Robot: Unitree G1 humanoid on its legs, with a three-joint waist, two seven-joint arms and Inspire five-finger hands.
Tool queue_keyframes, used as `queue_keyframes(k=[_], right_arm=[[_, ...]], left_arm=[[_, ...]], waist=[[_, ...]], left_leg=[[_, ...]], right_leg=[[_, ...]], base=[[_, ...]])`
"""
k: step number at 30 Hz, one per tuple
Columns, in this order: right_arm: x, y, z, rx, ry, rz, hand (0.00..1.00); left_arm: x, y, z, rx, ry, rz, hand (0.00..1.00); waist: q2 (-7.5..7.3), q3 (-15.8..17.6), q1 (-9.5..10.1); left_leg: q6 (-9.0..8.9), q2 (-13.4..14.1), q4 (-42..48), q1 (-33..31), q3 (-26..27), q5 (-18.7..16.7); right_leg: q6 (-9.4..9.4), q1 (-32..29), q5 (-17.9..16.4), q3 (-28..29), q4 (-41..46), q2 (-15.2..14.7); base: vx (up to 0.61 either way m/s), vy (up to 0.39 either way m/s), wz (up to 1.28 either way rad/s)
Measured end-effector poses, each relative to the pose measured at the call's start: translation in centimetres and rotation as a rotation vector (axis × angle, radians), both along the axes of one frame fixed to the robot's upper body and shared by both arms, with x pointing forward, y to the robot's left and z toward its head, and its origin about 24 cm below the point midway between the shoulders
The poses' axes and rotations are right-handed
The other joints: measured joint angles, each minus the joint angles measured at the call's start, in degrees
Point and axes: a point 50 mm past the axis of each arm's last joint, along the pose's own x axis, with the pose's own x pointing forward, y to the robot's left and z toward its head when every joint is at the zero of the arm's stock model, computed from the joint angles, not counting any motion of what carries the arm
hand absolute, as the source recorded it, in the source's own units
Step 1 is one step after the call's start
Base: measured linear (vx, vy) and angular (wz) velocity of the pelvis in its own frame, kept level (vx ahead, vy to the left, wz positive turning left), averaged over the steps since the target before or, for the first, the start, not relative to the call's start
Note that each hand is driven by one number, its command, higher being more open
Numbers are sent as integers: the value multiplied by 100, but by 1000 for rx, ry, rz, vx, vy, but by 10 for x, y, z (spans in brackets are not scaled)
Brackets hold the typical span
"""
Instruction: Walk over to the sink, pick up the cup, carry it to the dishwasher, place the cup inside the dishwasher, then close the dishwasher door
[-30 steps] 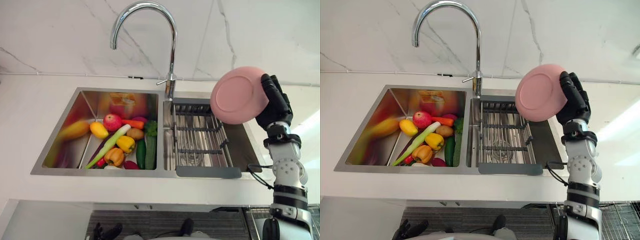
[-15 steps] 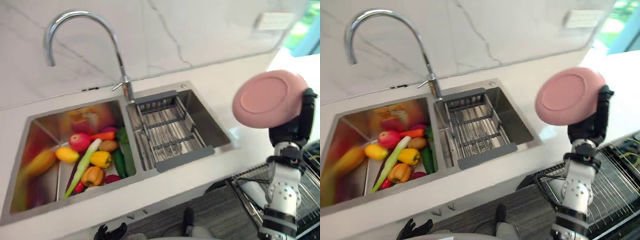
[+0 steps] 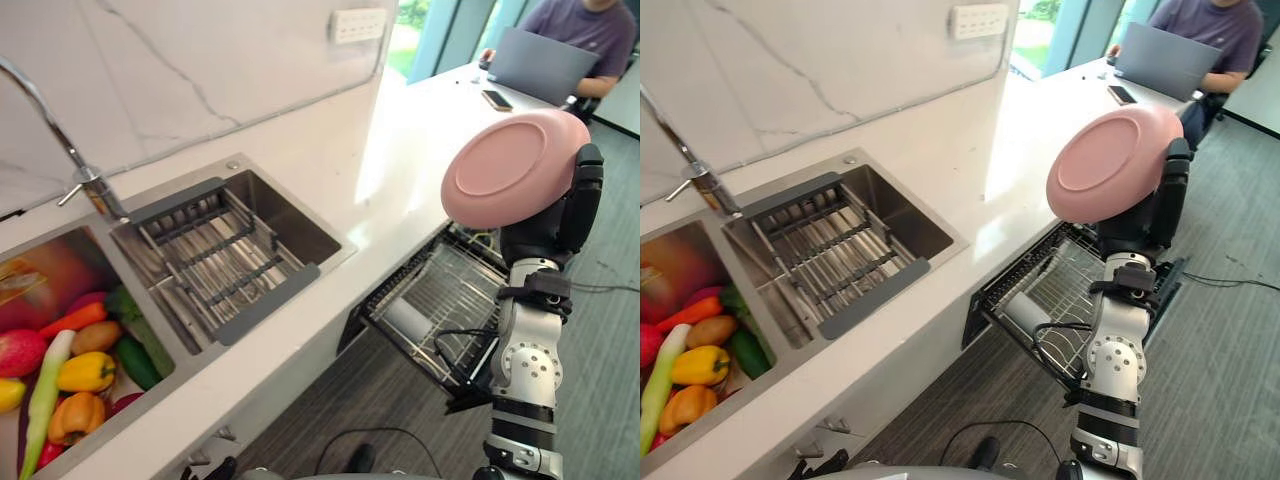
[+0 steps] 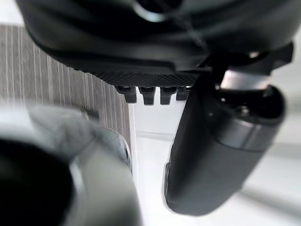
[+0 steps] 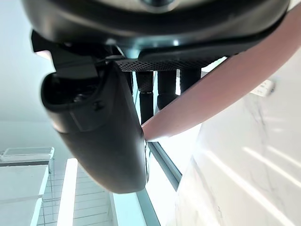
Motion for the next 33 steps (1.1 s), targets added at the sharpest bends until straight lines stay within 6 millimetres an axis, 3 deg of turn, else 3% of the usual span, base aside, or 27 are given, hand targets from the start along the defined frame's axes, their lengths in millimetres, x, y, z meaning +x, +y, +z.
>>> queue_keyframes(k=[6,7,9,10,15,21,24,28,29,30,31,32,33], right_arm=[[-9,-28,5,-13,28,-124,0],[-10,-30,4,-6,37,-133,0],[-10,-33,-1,6,73,-158,0],[-9,-32,-2,8,79,-157,0],[-22,-50,-6,-8,102,-264,0],[-36,-57,-23,-61,224,-331,0],[-37,-54,-28,-77,256,-331,0],[-33,-49,-27,-107,272,-326,0],[-30,-47,-25,-99,271,-321,0],[-27,-45,-22,-89,261,-323,0],[-26,-44,-21,-85,256,-327,0],[-23,-44,-19,-86,252,-334,0],[-15,-43,-15,-84,246,-329,0]], left_arm=[[3,3,3,65,-8,-55,100],[2,3,3,71,-6,-66,100],[-2,3,3,88,0,-110,100],[-4,3,3,91,4,-119,100],[-12,1,1,83,41,-163,100],[-14,2,0,76,57,-173,100],[-5,3,1,77,39,-184,100],[22,6,6,90,-31,-220,100],[31,6,8,86,-61,-216,100],[40,-2,9,68,-94,-210,100],[44,-3,10,66,-111,-207,100],[50,4,14,87,-136,-204,100],[54,3,14,80,-143,-195,100]], waist=[[-2,12,-128],[-6,22,-133],[17,32,-138],[23,47,-119],[57,101,-308],[60,201,-386],[53,269,-382],[31,601,-363],[57,731,-345],[201,807,-293],[195,847,-279],[105,974,-268],[145,1040,-234]], left_leg=[[139,100,420,-443,-413,132],[186,71,429,-503,-585,106],[178,-256,-110,-546,-1248,85],[108,-316,-176,-479,-1254,129],[121,-544,-419,-344,-925,238],[177,-608,-399,-345,-821,209],[222,-634,-272,-565,-800,181],[306,-634,76,-1072,-855,104],[330,-612,100,-1212,-862,117],[362,-442,58,-1423,-854,149],[362,-433,85,-1489,-867,152],[330,-507,231,-1589,-961,141],[331,-490,270,-1727,-1141,146]], right_leg=[[-39,-151,-134,-47,-38,35],[-44,-152,-133,-43,-38,17],[-64,-231,-59,134,-36,0],[-41,-248,-39,228,-37,9],[-37,-409,175,550,-38,-120],[-14,-467,246,669,-40,-166],[8,-670,295,711,-40,-216],[30,-1014,294,640,-40,-308],[235,-1121,75,540,-37,-309],[130,-1272,-44,342,120,-281],[-34,-1373,39,343,372,-361],[23,-1290,130,398,326,-451],[8,-1260,285,411,70,-374]], base=[[-47,58,5],[-3,128,3],[-13,175,-32],[-2,193,-60],[22,197,-32],[31,178,-9],[-14,175,-6],[-40,140,4],[-14,111,3],[25,88,1],[153,72,11],[170,33,12],[154,2,11]])
